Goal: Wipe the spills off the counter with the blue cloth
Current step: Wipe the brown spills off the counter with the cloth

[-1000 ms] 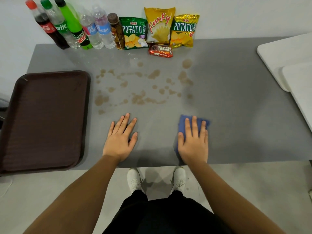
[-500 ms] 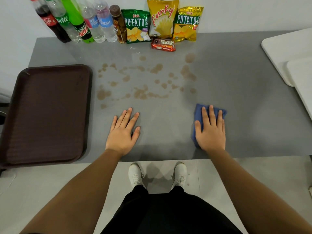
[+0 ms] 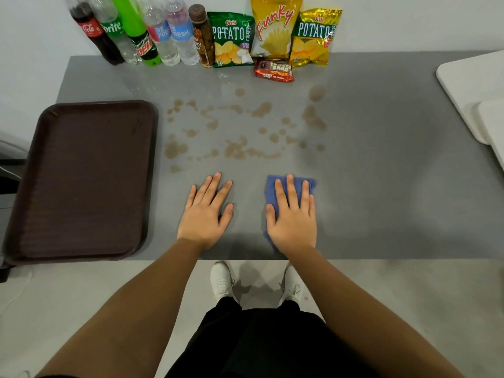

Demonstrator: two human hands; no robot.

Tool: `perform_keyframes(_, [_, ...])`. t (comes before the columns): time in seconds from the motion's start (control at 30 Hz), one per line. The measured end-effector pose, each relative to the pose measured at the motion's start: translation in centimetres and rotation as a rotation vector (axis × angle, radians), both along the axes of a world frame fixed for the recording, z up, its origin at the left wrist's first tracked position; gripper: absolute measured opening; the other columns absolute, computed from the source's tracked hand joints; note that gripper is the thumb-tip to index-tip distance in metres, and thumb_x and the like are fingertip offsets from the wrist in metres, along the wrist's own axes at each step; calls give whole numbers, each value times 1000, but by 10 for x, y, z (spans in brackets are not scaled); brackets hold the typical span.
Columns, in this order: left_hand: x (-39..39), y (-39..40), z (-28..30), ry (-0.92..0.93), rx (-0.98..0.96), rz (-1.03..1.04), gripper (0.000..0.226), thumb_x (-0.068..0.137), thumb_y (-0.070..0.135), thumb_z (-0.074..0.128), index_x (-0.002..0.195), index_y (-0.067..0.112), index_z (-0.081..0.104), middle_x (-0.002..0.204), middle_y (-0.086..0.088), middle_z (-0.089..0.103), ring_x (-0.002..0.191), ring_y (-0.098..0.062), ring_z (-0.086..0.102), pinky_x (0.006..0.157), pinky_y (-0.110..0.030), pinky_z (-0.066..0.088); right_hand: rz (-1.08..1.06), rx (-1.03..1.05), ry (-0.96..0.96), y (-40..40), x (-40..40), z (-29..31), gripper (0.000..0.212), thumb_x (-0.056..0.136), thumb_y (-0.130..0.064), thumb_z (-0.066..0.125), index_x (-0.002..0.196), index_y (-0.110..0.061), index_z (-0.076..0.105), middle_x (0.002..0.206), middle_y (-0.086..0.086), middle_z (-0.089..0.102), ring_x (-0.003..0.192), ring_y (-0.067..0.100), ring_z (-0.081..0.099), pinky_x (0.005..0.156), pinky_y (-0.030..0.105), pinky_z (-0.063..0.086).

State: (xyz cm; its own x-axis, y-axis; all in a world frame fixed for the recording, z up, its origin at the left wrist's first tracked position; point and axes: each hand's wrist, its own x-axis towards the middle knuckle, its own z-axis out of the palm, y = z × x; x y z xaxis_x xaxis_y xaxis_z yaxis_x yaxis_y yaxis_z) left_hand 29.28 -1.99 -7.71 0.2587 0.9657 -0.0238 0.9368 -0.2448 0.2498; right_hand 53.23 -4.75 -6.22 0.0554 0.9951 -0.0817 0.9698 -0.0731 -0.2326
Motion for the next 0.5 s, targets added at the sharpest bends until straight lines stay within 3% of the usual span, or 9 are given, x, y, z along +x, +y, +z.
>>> perform_keyframes(0.27, [1,-2,7,-62,-17,-2,59,107,54,29,163,35,22,173,3,11,160,-14,2,129,-43,3,-61,-50,10,39,43,1,65,105,-51,31,163,-26,19,173,1,8,159,35,3,128,48,9])
perform_keyframes(0.5, [-5,-2,22,-154,64,27,54,102,43,47,148,16,53,158,-10,45,147,-30,40,122,-50,30,11,-34,-38,-17,12,6,67,103,-48,32,162,-20,24,171,7,18,157,41,12,126,51,16])
